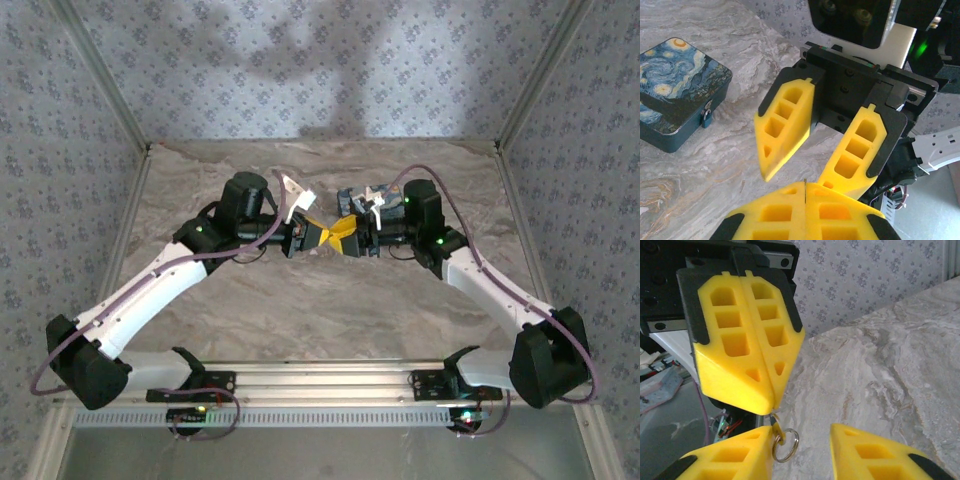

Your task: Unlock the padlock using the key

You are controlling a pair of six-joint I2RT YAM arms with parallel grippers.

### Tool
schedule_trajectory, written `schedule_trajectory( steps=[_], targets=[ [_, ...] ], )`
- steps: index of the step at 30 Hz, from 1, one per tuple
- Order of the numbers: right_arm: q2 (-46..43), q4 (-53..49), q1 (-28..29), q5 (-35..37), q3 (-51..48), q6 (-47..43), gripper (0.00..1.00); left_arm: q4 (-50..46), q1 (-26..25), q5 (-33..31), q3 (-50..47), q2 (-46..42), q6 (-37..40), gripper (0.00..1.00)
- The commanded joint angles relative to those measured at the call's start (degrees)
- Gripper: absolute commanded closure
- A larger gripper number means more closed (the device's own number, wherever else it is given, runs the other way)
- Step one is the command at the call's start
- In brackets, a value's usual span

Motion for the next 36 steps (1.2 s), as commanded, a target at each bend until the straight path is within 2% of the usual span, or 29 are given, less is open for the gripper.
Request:
schedule_trajectory(
  steps=[1, 10, 16, 17, 19, 21, 26, 31, 36],
  targets=[
    [0.09, -0.21, -0.03, 0.08, 2.08, -0.18, 0.71, -0.11, 0.1, 1.83, 1.44, -0.97, 1.3, 1.0],
    [-0.24, -2.69, 0.06, 0.37, 2.39, -1.46, 1.0, -0.98, 0.44, 1.84, 1.95, -0.62, 2.04, 1.0],
    [-1.34, -3.97, 0.05, 3.03, 1.06, -1.45, 1.0, -1.15, 1.53, 1.75, 2.87, -0.42, 1.31, 0.96],
    [-1.6, -4.12, -0.03, 3.54, 0.8, -1.34, 1.0, -0.98, 1.68, 1.71, 3.0, -0.36, 0.89, 0.88],
    [-1.95, -5.14, -0.03, 5.2, 0.38, -1.14, 1.0, -0.66, 2.25, 1.2, 3.18, -0.4, 0.06, 0.65],
    [-2.38, -6.65, -0.12, 7.52, -0.07, -1.27, 1.0, -0.47, 2.71, -0.22, 3.23, -0.49, -1.03, 0.52],
    [-5.04, -10.56, -1.91, 17.11, -2.78, 0.1, 1.0, 0.27, 3.57, -6.38, 2.09, -0.41, -3.29, 0.4],
    [-10.08, -15.17, -5.95, 31.56, -5.53, 4.9, 1.0, 2.87, 3.57, -8.98, 0.2, 3.65, -6.5, 0.38],
    [-14.92, -23.26, -9.53, 44.47, -7.26, 8.82, 1.0, 5.52, 2.5, -9.23, 2.37, 12.73, -8.81, 0.38]
  ],
)
